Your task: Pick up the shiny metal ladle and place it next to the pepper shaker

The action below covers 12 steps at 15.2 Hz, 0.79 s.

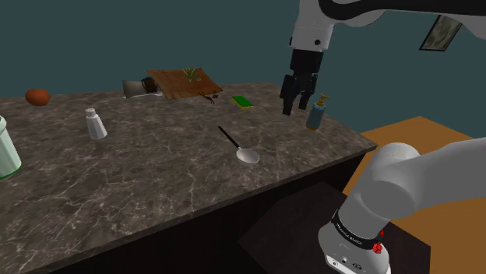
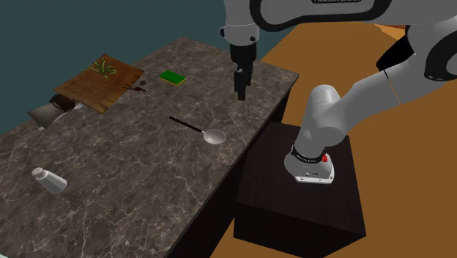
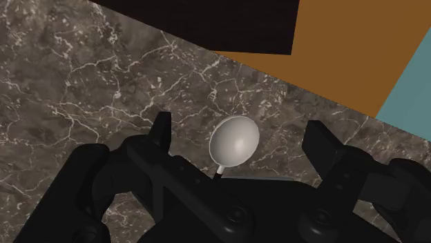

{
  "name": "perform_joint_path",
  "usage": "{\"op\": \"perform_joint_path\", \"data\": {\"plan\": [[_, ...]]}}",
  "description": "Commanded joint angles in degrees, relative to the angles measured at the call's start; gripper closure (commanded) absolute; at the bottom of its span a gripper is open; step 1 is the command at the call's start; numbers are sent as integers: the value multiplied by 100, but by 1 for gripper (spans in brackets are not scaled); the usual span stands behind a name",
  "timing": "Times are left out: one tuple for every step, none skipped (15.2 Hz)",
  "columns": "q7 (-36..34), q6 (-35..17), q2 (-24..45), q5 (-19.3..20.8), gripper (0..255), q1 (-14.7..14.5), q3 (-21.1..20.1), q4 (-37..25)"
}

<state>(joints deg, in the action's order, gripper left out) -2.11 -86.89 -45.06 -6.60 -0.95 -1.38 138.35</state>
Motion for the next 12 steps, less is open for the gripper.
{"op": "perform_joint_path", "data": {"plan": [[0,0,0,0,0,0,0,0],[-79,-255,70,-31,0,20,-48,115],[-157,-512,151,-61,0,40,-97,220],[-235,-771,242,-90,0,59,-145,318],[-312,-1031,343,-117,0,79,-193,406],[-389,-1293,455,-142,0,98,-240,485],[-465,-1556,577,-167,0,120,-289,555],[-542,-1819,709,-189,0,141,-337,616],[-619,-2082,851,-208,0,162,-383,667],[-697,-2345,1003,-224,0,184,-429,708],[-776,-2607,1163,-237,0,206,-473,740],[-855,-2868,1332,-246,0,230,-517,762]]}}
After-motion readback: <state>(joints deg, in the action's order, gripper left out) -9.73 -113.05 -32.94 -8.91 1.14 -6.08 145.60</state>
